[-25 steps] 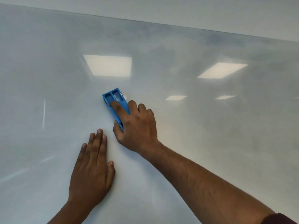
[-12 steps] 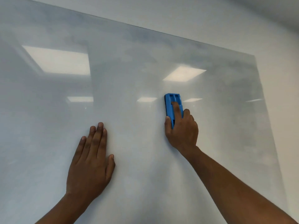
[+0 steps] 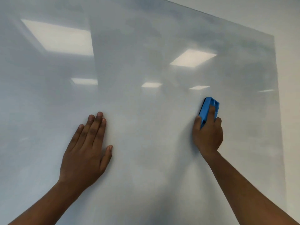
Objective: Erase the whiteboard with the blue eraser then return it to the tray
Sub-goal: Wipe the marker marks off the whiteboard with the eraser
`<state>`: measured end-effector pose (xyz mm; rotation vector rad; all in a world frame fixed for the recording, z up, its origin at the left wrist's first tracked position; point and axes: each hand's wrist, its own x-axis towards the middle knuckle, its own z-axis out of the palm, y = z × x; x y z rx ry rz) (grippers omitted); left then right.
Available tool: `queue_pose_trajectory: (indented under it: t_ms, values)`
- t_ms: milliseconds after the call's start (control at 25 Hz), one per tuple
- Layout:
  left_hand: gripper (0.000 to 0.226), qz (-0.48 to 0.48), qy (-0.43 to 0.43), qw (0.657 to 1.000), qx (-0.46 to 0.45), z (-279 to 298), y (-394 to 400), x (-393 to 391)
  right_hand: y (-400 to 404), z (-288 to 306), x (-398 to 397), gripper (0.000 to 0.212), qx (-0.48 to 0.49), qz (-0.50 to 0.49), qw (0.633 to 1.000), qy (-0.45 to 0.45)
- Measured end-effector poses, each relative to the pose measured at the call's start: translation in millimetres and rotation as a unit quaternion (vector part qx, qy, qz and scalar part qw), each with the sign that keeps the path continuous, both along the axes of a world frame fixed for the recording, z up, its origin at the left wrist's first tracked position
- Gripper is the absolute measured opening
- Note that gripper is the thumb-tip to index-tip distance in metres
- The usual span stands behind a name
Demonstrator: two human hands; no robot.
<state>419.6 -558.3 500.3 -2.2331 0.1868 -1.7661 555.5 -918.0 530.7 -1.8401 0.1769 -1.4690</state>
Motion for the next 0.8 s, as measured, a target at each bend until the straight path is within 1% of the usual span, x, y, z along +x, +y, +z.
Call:
queue_pose_trajectory:
  t_ms: [120, 240, 440, 680, 760, 800]
  values:
    - [0.079, 0.004, -0.001, 1.000, -0.006, -20.2, 31.3, -13.5, 83.6, -28.4, -40.8, 0.064, -0.061, 0.027, 0.997, -0.041]
    - [0.080, 0.015, 0.002, 1.000, -0.016, -36.1, 69.7, -33.9, 157.6, -35.3, -79.1, 0.063, -0.107, 0.045, 0.990, -0.080]
    - [0.086, 0.084, 0.015, 0.995, -0.043, -55.3, 186.8, -99.5, 313.4, -33.8, -150.6, 0.065, -0.203, 0.094, 0.968, -0.114]
    - [0.091, 0.132, 0.020, 0.985, -0.110, -73.2, 329.3, -178.1, 504.1, -36.0, -245.2, 0.070, -0.317, 0.155, 0.924, -0.147]
    - [0.092, 0.128, 0.030, 0.983, -0.131, -91.6, 365.1, -194.8, 562.4, -45.6, -276.8, 0.067, -0.354, 0.182, 0.903, -0.160]
    - [0.094, 0.128, 0.034, 0.980, -0.147, -101.5, 378.6, -200.1, 588.9, -52.1, -290.5, 0.061, -0.374, 0.196, 0.890, -0.171]
